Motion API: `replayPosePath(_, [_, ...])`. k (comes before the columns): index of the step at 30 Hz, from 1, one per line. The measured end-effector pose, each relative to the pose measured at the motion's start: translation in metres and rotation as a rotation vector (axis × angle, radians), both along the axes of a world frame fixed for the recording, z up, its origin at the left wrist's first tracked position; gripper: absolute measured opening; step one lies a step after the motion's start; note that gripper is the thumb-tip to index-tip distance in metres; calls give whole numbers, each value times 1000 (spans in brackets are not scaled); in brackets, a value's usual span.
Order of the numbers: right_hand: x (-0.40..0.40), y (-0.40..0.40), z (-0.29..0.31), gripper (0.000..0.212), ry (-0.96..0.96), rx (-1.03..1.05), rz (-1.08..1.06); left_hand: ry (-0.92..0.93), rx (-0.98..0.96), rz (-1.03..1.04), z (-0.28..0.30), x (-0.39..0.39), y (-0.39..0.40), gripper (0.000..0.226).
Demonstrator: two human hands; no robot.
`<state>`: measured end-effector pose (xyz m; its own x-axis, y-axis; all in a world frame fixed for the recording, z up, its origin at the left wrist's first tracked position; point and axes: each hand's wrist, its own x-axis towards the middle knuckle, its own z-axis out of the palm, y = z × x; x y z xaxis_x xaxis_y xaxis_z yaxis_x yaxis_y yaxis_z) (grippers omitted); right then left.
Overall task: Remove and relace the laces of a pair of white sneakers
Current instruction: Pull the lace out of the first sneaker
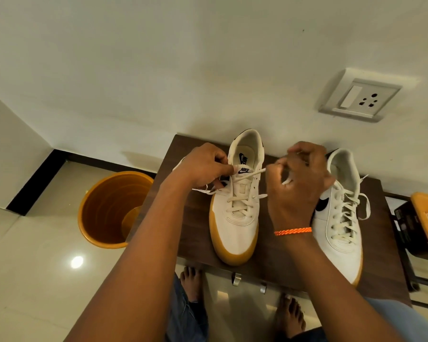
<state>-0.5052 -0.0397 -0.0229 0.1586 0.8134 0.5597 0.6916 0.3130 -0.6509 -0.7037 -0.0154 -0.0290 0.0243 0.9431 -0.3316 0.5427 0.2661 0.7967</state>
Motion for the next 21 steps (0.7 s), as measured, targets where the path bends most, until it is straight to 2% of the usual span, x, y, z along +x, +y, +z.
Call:
replayPosePath(2, [2, -1, 4, 9, -15, 49, -80, -8, 8, 0, -1, 0, 0, 24])
replayPosePath(5, [0, -5, -2, 13, -201, 46, 14, 0, 23, 2, -1, 0, 0, 27])
replayPosePath(8, [-10, -9, -14, 22, -417, -123, 211, 30, 44, 7, -3, 0, 1, 29])
replayPosePath(11, [-16, -11, -32, 15, -523, -259, 311, 69, 79, 7, -4, -1, 1, 35])
replayPosePath(15, [-13, -6, -36, 13, -409, -234, 342, 78, 83, 2, -4, -1, 2, 33])
replayPosePath(18, [-9, -4, -19, 15, -132, -138, 238, 71, 62, -4, -4, -1, 1, 29])
replayPosePath(21, [-1, -3, -5, 13, 67, 71, 78, 56, 55, -2, -3, -1, 0, 26])
